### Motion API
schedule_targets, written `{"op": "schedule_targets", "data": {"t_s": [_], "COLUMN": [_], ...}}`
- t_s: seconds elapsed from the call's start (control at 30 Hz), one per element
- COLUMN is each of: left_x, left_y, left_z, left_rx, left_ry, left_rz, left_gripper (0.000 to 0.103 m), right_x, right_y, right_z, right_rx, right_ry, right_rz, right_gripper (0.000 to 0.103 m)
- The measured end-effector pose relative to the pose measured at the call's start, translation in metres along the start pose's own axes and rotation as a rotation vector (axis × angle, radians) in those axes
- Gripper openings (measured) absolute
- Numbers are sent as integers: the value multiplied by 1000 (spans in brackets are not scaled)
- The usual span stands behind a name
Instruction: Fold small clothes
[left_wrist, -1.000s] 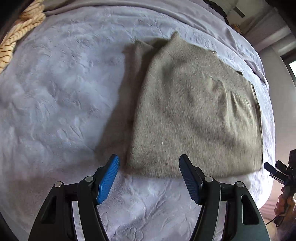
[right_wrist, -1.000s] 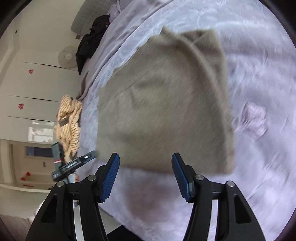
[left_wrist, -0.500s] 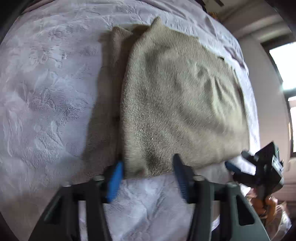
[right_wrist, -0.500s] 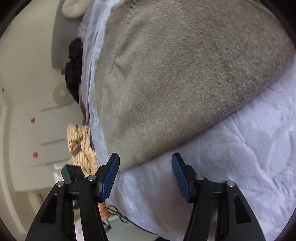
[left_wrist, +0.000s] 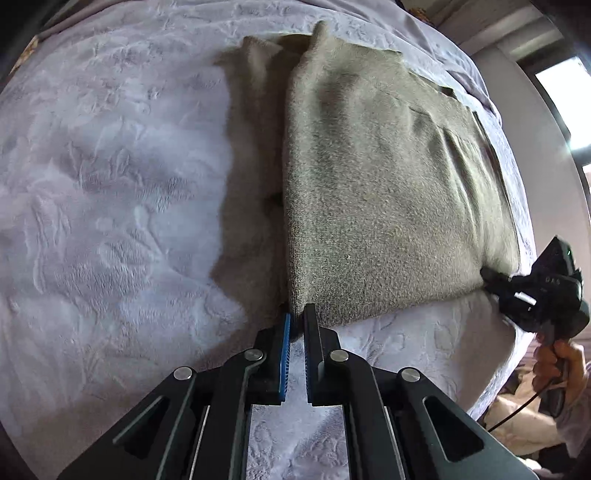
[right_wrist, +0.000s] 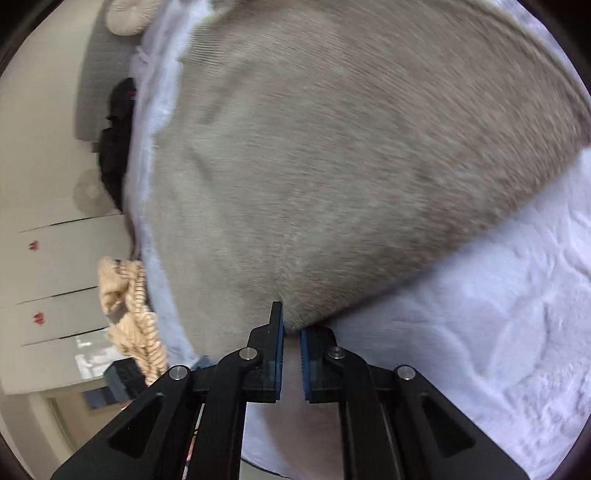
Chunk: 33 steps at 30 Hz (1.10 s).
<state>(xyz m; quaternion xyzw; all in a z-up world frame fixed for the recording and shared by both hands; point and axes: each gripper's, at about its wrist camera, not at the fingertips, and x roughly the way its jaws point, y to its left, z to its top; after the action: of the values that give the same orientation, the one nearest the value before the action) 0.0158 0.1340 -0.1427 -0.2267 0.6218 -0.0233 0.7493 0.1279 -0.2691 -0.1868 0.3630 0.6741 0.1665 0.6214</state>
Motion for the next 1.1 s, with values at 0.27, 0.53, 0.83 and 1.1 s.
{"op": "schedule_targets", "data": {"t_s": [0.27, 0.53, 0.83, 1.1], "left_x": [-11, -20, -22, -28], "left_y": [-11, -29, -57, -95], "left_z": [-6, -16, -18, -22], "left_rx": [-60, -46, 9, 53], "left_ry": [-27, -32, -7, -5], "left_rz": [133, 214, 190, 112], "left_gripper": [57, 57, 57, 57], "right_x": [-1, -6, -21, -45], "right_y": [6, 16, 32, 54], "right_z": [4, 2, -8, -23], "right_rx": [-52, -96, -181, -313], "right_ry": [36, 54, 59, 49], "right_rz": [-40, -93, -169, -227], "right_gripper": [12, 13, 13, 57]}}
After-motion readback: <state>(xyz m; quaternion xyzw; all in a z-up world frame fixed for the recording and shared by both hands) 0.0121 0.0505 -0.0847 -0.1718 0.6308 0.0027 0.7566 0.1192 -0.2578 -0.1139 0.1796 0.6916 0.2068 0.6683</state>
